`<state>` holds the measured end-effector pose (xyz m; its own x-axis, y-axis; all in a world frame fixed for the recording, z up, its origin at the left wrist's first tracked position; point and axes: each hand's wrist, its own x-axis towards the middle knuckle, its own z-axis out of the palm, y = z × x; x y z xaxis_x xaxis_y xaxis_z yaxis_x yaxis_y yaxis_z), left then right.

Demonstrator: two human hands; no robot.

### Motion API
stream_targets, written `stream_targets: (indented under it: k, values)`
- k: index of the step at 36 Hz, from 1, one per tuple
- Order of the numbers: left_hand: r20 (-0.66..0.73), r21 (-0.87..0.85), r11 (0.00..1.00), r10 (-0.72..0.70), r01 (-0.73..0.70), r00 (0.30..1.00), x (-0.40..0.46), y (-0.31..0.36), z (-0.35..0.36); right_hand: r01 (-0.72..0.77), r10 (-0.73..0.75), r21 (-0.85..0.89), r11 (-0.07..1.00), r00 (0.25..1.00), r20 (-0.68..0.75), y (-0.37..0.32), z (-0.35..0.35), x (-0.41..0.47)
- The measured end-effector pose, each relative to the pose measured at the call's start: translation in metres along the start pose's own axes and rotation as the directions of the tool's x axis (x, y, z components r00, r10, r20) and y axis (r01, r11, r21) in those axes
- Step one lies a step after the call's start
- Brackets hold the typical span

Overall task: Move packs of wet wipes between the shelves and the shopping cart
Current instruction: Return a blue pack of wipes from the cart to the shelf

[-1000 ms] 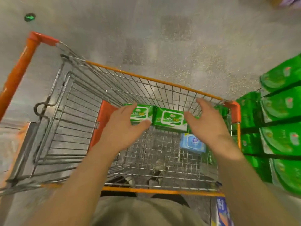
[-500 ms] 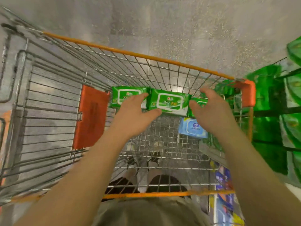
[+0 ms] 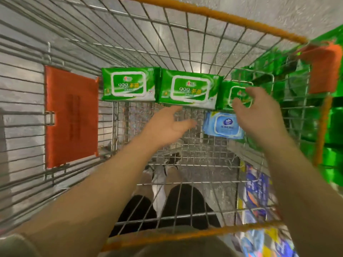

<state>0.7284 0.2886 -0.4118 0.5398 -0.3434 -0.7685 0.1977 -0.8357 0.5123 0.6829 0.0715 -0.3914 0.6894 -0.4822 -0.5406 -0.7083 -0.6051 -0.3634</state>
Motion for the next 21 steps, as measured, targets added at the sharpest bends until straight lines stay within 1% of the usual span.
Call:
stream_targets:
  k: [4,8,11,14,17,21]
  values:
    - [0.055,0.013,0.999,-0.032,0.032,0.998,0.022,0.009,0.020,-0.072,0.072,0.008,0.997,0.997,-0.015,0.022,0.009,0.004]
    - [0.120,0.011,0.994,-0.105,0.105,0.987,0.047,0.017,0.044,-0.238,0.239,0.069,0.969,0.971,-0.006,0.046,0.021,0.011]
    - [0.169,-0.084,0.976,-0.183,0.199,0.968,0.066,0.020,0.063,-0.332,0.329,0.071,0.941,0.943,0.047,0.059,0.029,0.019]
    - [0.231,-0.154,0.947,-0.242,0.281,0.942,0.081,0.020,0.081,-0.370,0.360,0.061,0.927,0.924,0.126,0.068,0.040,0.028]
    - [0.265,-0.195,0.922,-0.277,0.333,0.924,0.092,0.020,0.094,-0.381,0.364,0.070,0.922,0.913,0.182,0.074,0.048,0.036]
    - [0.288,-0.291,0.878,-0.298,0.380,0.910,0.101,0.021,0.107,-0.454,0.405,0.173,0.874,0.878,0.257,0.077,0.056,0.042]
